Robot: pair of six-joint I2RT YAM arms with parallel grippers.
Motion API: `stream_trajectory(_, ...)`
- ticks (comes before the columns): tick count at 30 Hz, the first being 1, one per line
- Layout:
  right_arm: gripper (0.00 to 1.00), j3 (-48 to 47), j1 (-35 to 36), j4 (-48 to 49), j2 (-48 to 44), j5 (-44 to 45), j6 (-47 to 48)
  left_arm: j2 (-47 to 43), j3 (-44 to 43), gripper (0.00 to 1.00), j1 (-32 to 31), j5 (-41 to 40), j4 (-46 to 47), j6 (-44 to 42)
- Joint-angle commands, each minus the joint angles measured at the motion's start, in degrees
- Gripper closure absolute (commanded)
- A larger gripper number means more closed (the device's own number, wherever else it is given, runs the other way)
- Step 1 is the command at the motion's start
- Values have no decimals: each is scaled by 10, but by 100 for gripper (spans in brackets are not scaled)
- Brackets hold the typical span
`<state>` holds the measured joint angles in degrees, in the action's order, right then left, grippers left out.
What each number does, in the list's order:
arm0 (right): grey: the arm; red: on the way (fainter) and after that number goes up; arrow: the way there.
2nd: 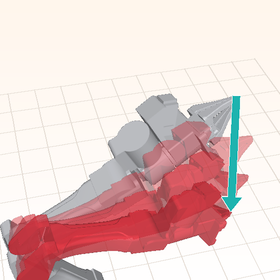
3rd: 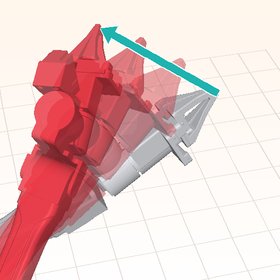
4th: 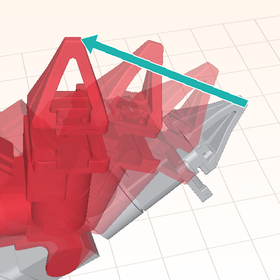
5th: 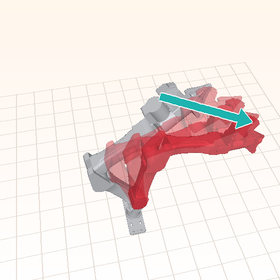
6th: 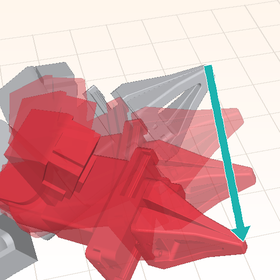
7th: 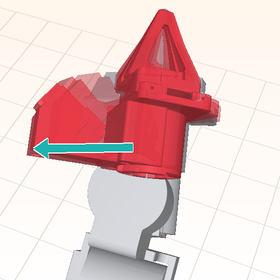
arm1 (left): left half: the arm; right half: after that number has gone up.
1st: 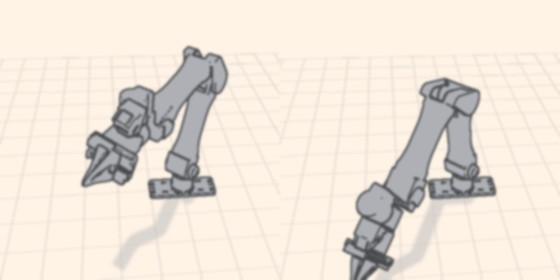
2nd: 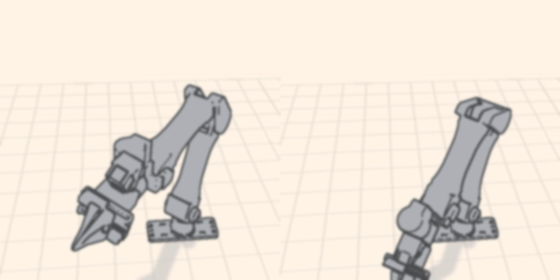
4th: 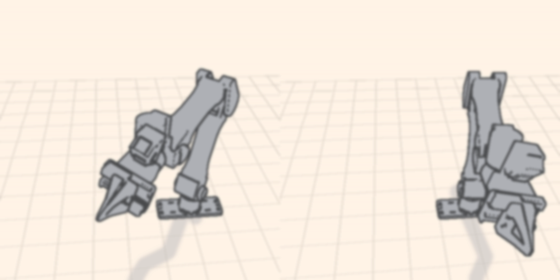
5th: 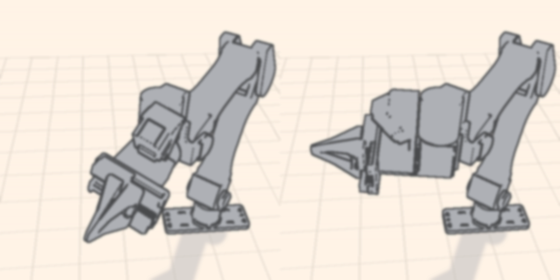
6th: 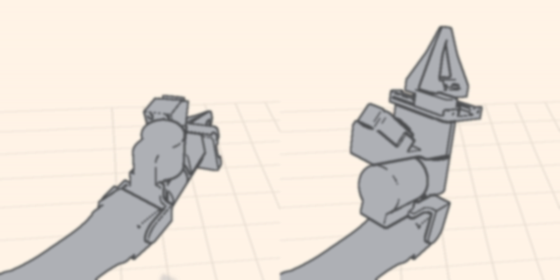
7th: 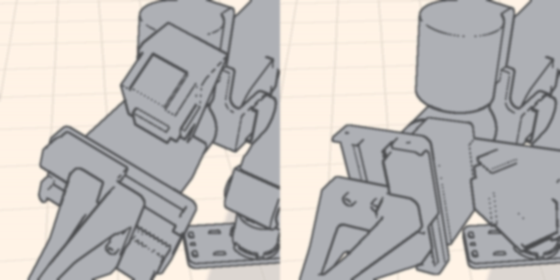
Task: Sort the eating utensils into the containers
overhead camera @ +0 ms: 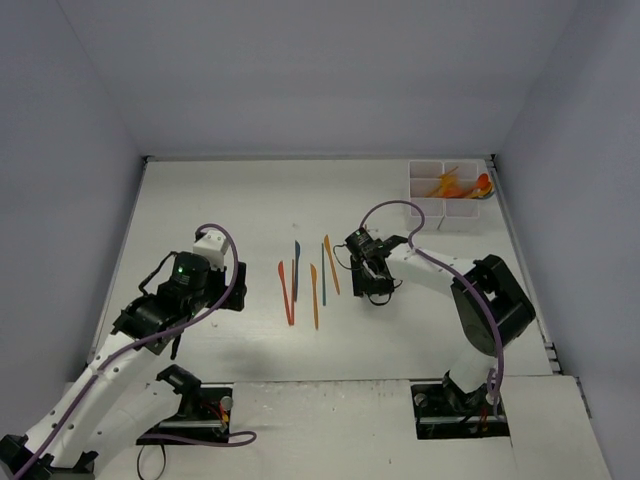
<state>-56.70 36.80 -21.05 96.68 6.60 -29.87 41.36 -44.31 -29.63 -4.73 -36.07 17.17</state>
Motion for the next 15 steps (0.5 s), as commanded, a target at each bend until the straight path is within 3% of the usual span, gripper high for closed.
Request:
stream_trajectory(1,55,-7,0,-4,3,38,-18,-3,-16,13,-3,-2,28,-2)
stream_trajectory(15,60,13,-48,5,15,50,5,-2,-17,13,-3,-1,29,-2)
